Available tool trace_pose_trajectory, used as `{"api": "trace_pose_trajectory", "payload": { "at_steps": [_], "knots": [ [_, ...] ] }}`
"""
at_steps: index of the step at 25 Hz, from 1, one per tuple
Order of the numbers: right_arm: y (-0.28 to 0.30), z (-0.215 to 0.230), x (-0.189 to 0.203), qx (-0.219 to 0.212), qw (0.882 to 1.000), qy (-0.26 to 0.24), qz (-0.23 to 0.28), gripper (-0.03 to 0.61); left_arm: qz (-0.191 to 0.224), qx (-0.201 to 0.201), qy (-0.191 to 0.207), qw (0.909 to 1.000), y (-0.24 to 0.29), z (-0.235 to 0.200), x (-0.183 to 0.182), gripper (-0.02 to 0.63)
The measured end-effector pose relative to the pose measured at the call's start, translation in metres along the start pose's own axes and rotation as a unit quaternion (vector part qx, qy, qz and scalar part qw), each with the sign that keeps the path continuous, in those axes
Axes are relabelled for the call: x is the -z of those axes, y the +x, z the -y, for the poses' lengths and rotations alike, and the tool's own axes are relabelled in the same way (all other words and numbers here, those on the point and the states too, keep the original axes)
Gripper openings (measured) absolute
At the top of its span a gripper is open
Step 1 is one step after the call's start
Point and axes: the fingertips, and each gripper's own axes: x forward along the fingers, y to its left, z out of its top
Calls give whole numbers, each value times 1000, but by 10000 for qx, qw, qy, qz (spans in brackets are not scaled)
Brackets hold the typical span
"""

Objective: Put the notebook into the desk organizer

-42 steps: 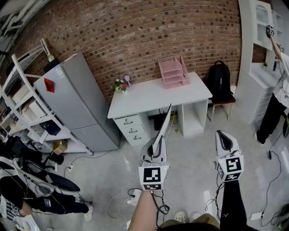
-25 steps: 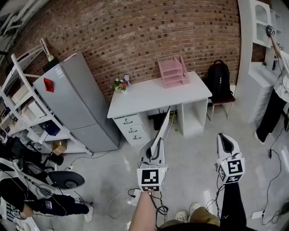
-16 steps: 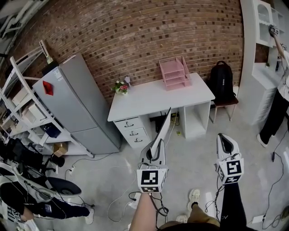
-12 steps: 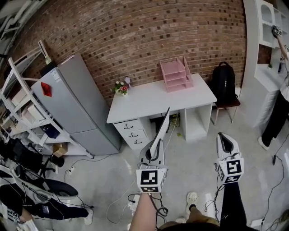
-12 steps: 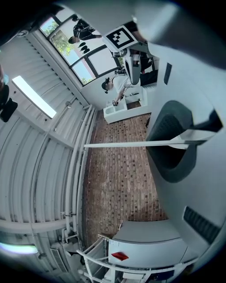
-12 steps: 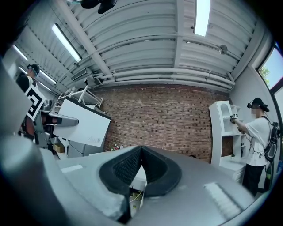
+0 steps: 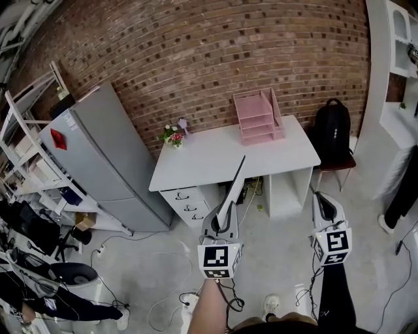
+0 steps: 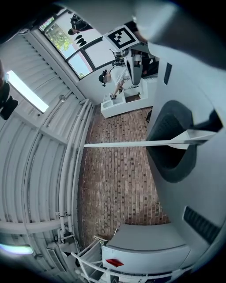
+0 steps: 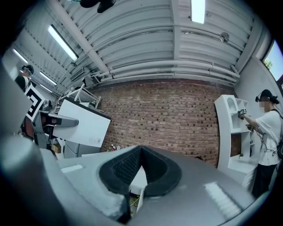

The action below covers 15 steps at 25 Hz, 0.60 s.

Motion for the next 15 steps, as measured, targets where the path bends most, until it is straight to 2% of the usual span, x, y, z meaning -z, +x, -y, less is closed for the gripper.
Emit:
{"api": "trace_pose_trajectory", "payload": {
  "at_steps": [10, 15],
  "knots": [
    [55, 50, 29, -131, 9999, 104, 12, 0, -25, -49, -57, 10000, 76, 10, 13, 15],
    [80, 63, 24, -114, 9998, 111, 70, 0, 39, -15, -76, 10000, 105, 4, 6, 15]
  ]
}}
